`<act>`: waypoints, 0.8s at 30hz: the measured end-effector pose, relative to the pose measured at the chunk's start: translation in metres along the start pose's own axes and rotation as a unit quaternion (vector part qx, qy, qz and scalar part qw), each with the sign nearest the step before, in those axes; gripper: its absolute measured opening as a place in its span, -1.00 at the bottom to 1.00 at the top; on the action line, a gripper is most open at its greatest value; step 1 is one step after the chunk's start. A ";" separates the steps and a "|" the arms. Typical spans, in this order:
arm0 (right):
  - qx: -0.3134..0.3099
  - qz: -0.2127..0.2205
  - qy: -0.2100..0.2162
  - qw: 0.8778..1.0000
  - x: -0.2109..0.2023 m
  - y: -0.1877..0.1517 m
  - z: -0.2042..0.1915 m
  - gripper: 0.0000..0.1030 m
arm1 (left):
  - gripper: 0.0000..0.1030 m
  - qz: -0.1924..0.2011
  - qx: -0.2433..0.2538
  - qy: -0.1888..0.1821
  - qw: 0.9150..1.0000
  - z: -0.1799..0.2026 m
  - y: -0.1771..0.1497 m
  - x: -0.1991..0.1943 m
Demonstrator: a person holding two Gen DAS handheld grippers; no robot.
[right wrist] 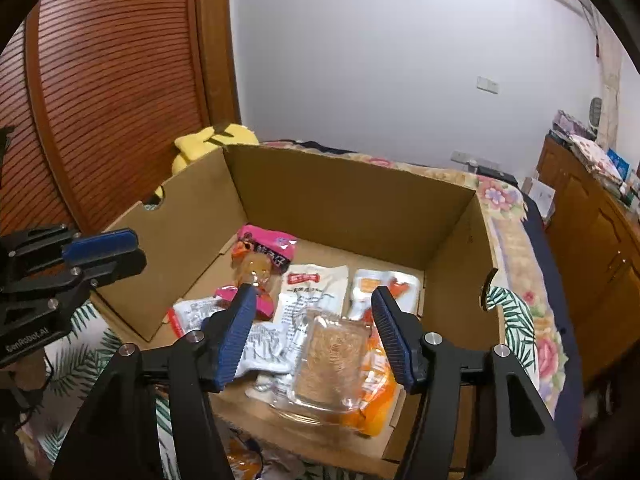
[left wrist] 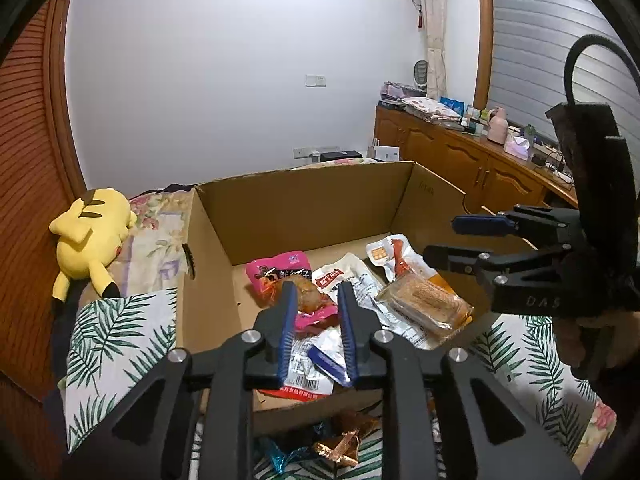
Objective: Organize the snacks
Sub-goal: 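Lower the tray and pouch into the box and open both tools, then move both tools back to the small snacks beside the box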
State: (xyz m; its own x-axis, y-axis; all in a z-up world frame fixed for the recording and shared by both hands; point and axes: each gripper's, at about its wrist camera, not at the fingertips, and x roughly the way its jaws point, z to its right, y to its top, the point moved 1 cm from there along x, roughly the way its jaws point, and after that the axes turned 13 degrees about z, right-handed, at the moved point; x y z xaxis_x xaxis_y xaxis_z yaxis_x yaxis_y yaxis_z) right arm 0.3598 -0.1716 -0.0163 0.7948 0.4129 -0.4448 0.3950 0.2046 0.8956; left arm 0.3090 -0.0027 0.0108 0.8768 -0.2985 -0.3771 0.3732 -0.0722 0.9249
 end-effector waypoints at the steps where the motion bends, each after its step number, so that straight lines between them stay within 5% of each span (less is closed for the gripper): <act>1: 0.000 0.002 -0.001 1.000 -0.003 0.000 0.000 0.19 | -0.58 0.000 0.000 0.000 1.000 0.000 0.000 -0.002; 13: 0.015 0.054 0.010 0.998 -0.089 -0.032 -0.021 0.19 | -0.35 0.000 0.013 -0.004 1.000 0.013 -0.012 -0.043; 24: 0.021 0.030 0.011 0.999 -0.109 -0.071 -0.027 0.19 | -0.28 -0.018 0.012 0.004 1.000 0.021 -0.037 -0.060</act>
State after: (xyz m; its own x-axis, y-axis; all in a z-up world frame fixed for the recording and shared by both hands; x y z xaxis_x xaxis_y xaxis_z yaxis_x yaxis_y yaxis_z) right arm 0.2328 -0.2070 -0.0312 0.8075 0.4421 -0.3906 0.3666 0.1426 0.9194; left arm 0.2356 -0.0024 0.0004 0.8651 -0.2869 -0.4114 0.3982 -0.1057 0.9112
